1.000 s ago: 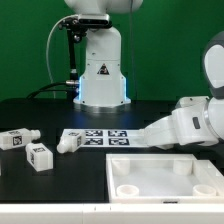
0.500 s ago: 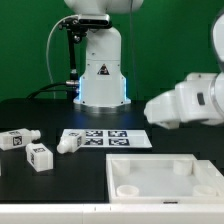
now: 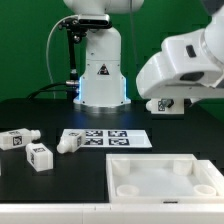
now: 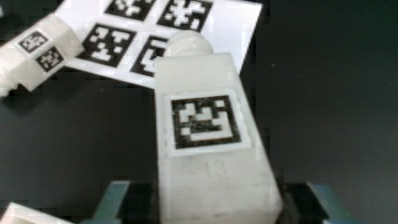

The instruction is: Assemble square table

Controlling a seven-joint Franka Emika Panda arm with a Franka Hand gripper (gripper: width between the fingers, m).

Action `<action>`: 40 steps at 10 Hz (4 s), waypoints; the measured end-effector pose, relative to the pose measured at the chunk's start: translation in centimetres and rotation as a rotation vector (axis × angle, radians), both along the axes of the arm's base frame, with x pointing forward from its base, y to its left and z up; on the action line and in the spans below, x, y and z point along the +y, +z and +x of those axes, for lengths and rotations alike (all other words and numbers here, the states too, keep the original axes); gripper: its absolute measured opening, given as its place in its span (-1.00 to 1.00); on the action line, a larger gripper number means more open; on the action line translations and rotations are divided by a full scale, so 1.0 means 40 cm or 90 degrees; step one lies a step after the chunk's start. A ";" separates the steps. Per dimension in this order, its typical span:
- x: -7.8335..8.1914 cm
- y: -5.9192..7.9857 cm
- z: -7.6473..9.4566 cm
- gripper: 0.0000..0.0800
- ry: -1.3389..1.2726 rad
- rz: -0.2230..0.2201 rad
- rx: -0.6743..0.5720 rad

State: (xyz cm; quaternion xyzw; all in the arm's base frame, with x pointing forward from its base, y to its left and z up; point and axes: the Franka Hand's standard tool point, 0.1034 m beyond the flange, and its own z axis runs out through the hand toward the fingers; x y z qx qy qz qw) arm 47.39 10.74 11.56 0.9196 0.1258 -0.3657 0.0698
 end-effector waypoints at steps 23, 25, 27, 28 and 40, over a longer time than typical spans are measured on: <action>-0.036 0.080 0.415 -0.28 -0.193 0.190 -0.763; -0.025 0.066 0.409 -0.28 -0.200 0.190 -0.756; -0.026 0.063 0.408 -0.28 -0.201 0.190 -0.755; -0.029 0.057 0.407 -0.28 -0.200 0.188 -0.758; 0.012 -0.018 0.373 -0.28 -0.194 0.187 -0.749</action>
Offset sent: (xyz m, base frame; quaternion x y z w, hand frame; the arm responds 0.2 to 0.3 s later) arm 0.0710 0.0027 0.0381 0.1646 0.2865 0.0698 0.9412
